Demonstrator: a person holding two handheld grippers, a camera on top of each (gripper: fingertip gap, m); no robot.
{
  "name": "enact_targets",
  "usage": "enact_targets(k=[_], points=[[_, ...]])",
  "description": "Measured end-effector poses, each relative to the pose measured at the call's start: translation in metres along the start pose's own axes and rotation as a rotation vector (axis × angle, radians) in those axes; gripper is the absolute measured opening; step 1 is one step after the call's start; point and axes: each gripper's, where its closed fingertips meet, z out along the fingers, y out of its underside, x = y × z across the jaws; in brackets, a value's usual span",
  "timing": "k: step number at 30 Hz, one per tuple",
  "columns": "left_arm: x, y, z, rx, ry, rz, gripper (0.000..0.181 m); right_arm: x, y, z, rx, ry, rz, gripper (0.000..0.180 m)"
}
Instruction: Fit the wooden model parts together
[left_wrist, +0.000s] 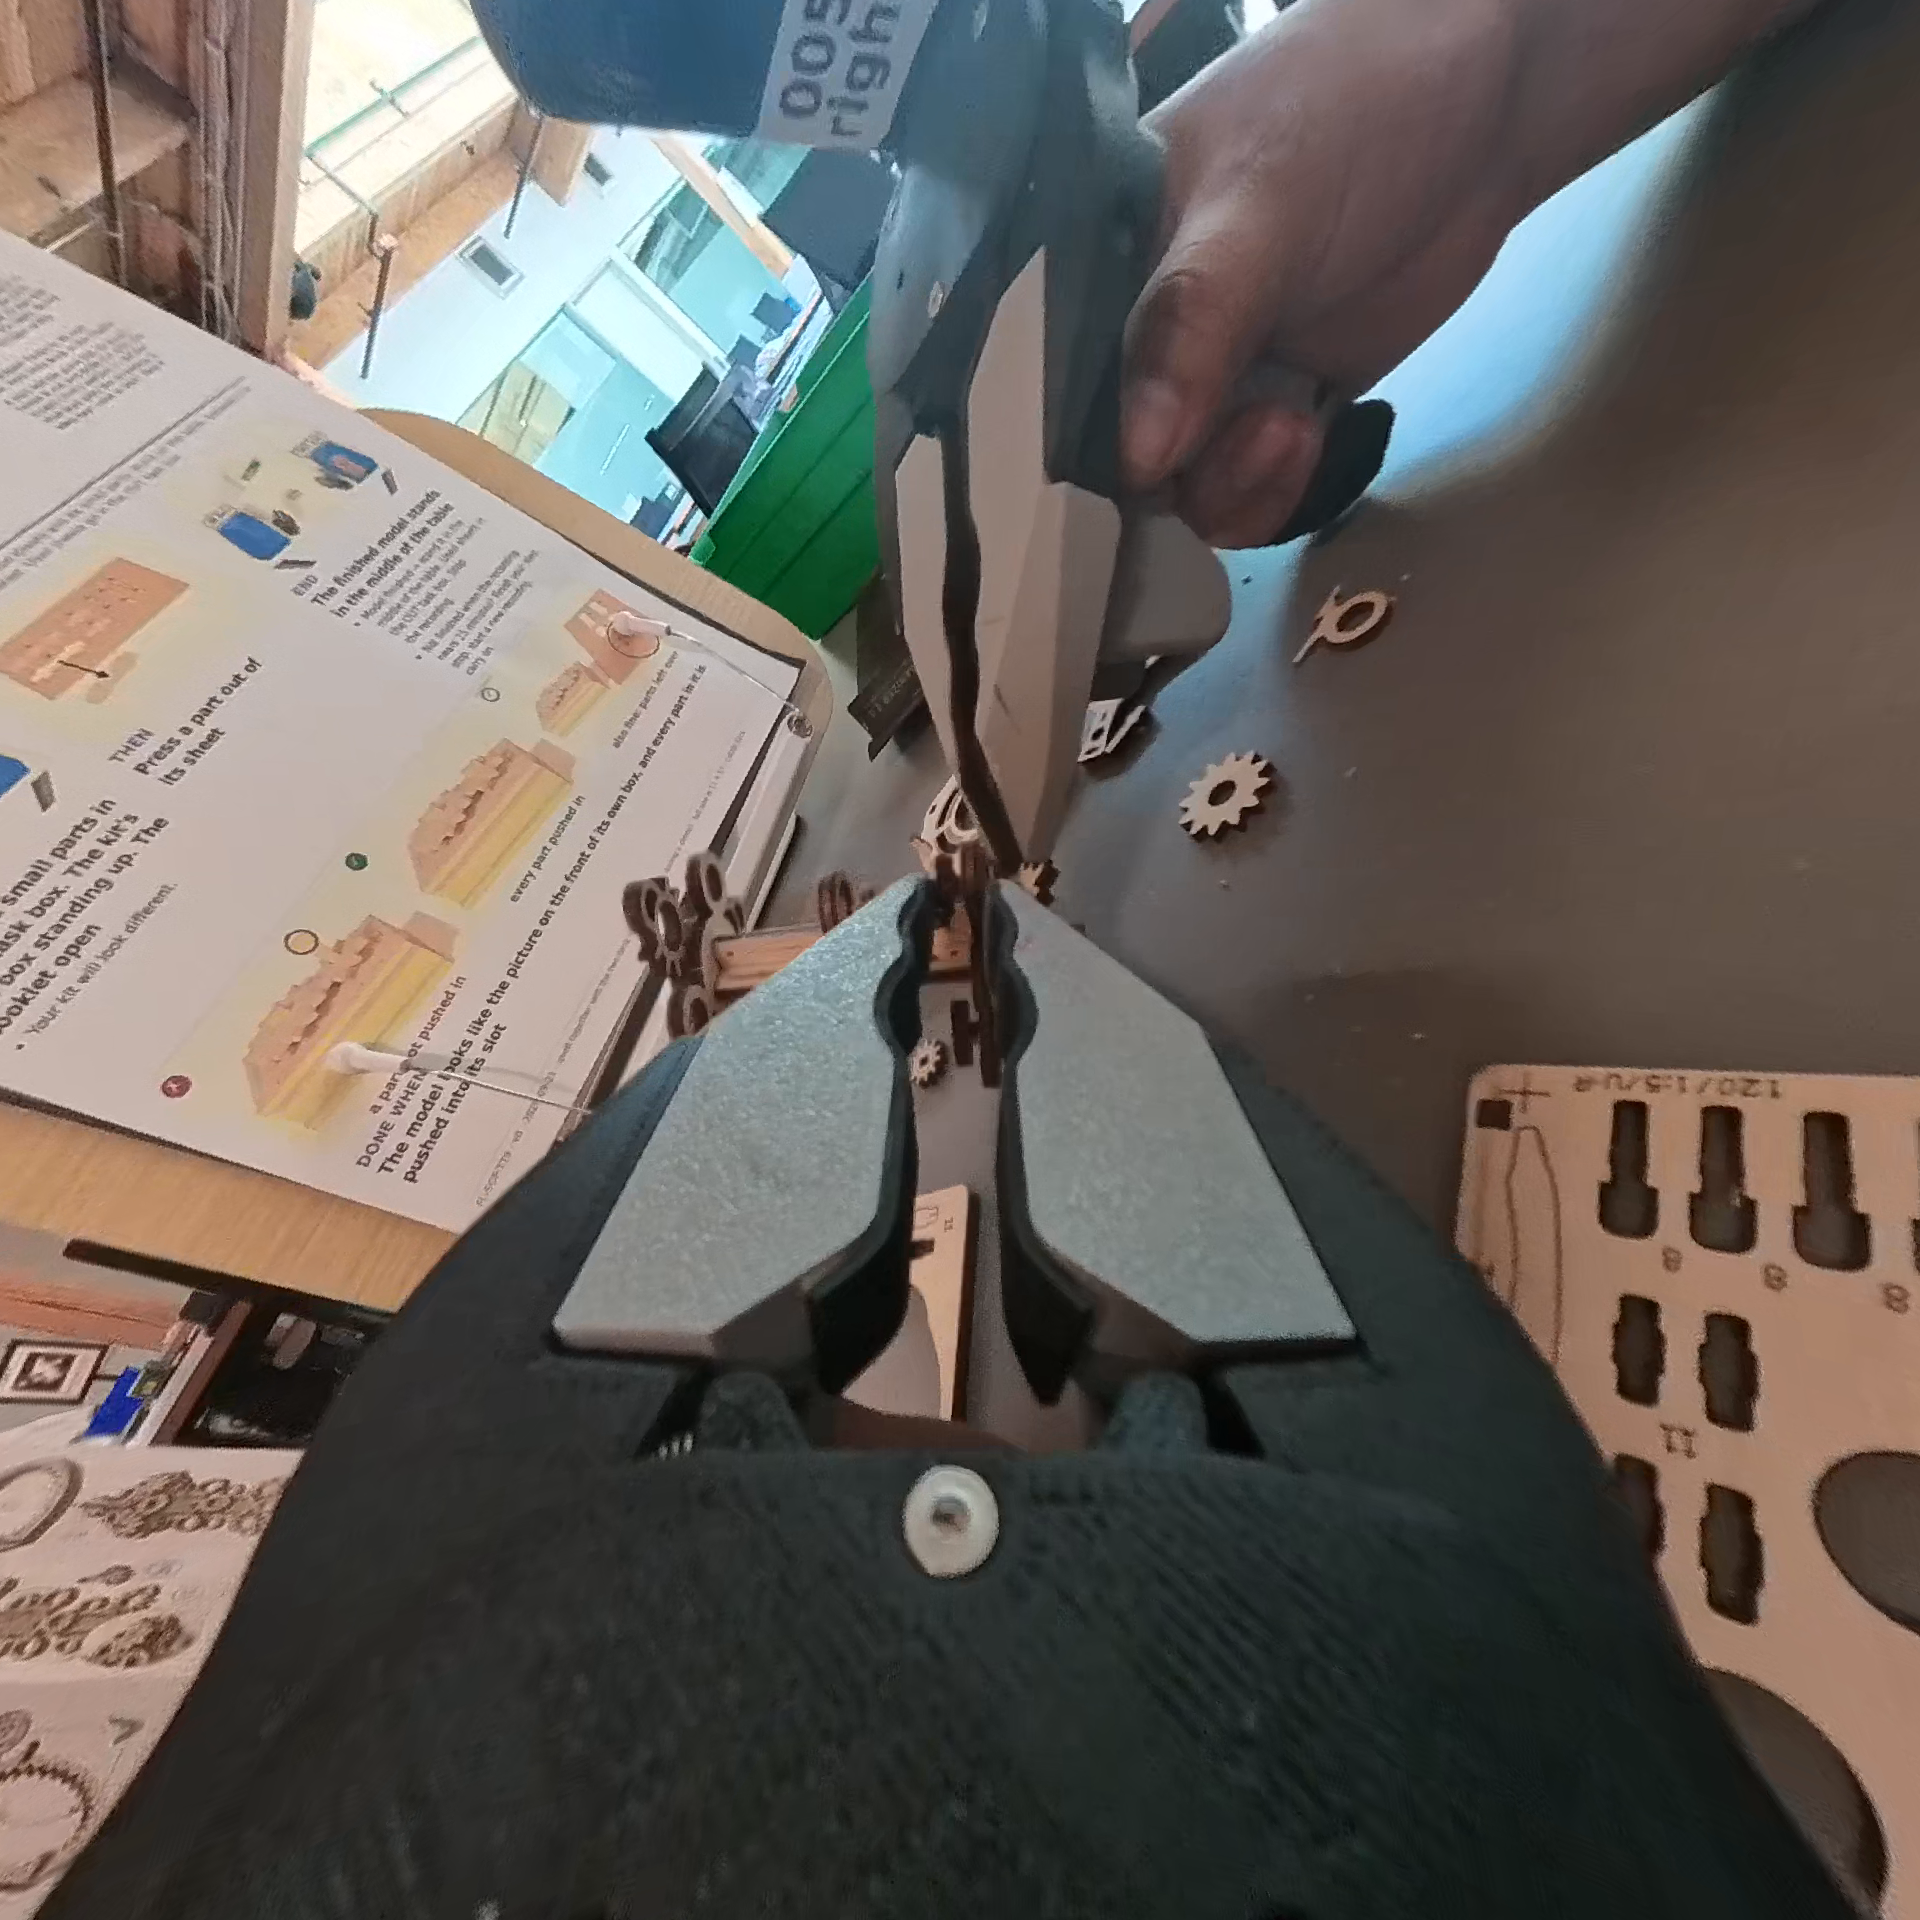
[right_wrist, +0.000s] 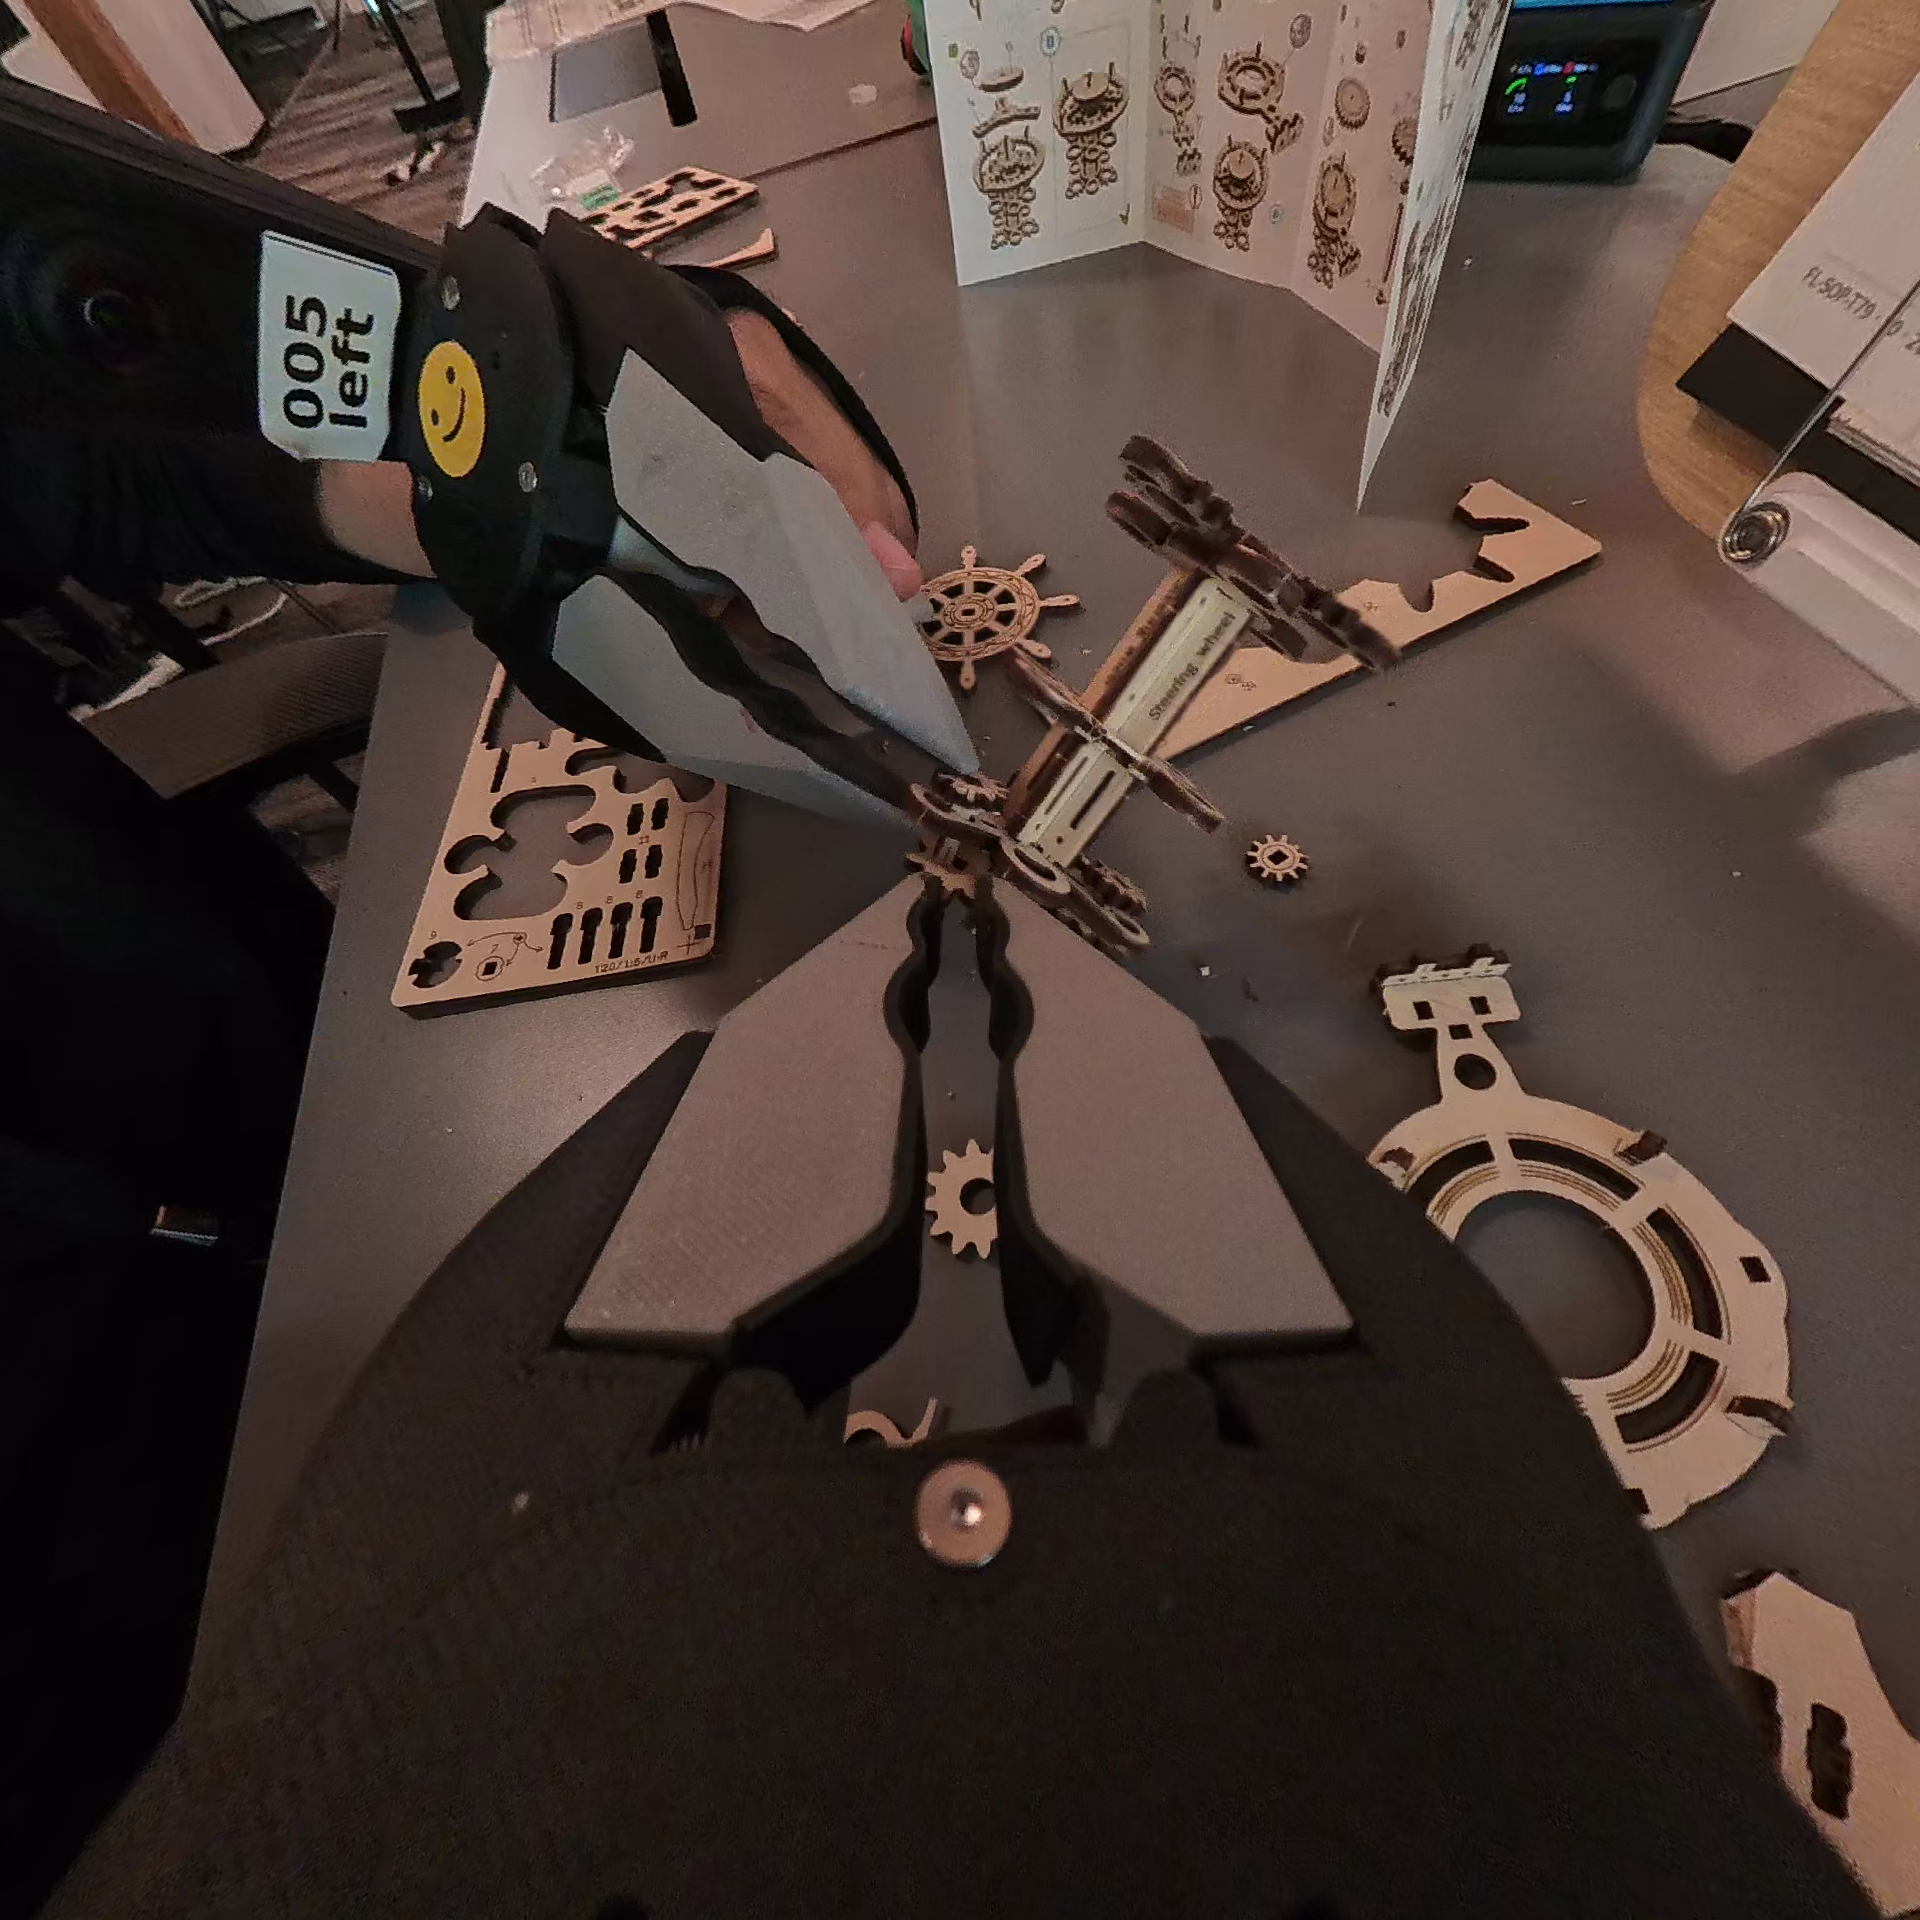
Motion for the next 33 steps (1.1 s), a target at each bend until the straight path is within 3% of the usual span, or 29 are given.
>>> enact_targets(k=[13,21,24,28,33], points=[[0.002,0.003,0.001,-0.015,0.007,0.022,0.006,-0.001,0.0,0.0,0.008,-0.021,0.031,0.003],[0.003,0.008,0.005,-0.063,0.02,0.009,0.006,0.005,0.001,0.0,0.019,-0.053,0.174,0.003],[-0.004,0.021,0.011,-0.164,0.013,-0.081,0.006,0.01,0.0,0.001,0.027,-0.057,0.243,0.003],[-0.016,0.032,0.02,-0.244,0.057,-0.357,0.006,0.019,-0.006,0.002,0.013,-0.047,0.278,0.003],[-0.039,0.03,0.023,-0.21,0.049,-0.562,0.007,0.026,-0.012,-0.007,-0.039,-0.027,0.267,0.003]])
